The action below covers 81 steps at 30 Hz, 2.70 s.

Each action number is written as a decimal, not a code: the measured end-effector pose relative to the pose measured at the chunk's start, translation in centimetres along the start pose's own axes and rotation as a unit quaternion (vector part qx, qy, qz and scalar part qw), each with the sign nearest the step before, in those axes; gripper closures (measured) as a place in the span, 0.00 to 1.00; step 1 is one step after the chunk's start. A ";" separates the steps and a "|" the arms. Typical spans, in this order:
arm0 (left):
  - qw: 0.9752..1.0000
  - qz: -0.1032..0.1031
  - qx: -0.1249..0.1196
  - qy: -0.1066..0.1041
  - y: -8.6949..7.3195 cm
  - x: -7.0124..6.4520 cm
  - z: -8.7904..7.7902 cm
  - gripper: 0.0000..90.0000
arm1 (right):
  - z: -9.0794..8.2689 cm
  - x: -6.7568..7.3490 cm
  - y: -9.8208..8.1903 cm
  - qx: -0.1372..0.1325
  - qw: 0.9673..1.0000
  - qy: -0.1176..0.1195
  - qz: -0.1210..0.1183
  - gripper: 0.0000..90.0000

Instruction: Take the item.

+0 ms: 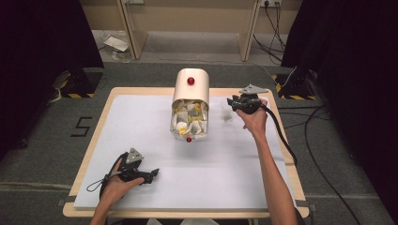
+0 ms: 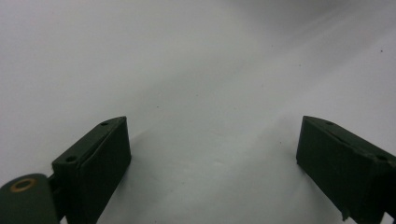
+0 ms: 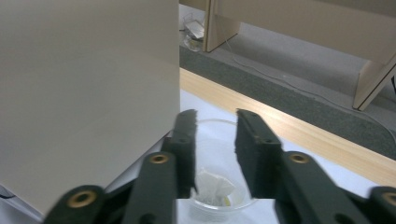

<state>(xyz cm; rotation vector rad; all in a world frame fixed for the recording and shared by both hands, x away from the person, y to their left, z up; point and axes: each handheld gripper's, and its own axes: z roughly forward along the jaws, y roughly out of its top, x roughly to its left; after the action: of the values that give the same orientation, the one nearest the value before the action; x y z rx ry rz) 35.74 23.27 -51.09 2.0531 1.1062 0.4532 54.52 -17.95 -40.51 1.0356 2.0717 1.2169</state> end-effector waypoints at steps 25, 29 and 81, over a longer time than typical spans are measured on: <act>1.000 0.000 0.000 -0.001 0.0 0.0 0.0 0.10 | -3.4 1.3 -1.6 0.020 0.999 -0.014 0.020 0.25; 1.000 0.002 0.001 0.001 0.0 0.0 0.0 0.10 | -4.0 1.3 -1.9 0.020 0.999 -0.017 0.021 0.25; 1.000 0.001 0.000 0.000 0.0 0.0 0.0 0.10 | -6.9 5.7 -6.9 0.043 0.999 0.003 -0.009 0.25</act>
<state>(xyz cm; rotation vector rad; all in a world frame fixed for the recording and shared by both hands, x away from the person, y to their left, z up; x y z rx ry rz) 35.72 23.27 -51.10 2.0542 1.1035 0.4551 43.72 -18.70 -43.76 1.0515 2.1489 1.1321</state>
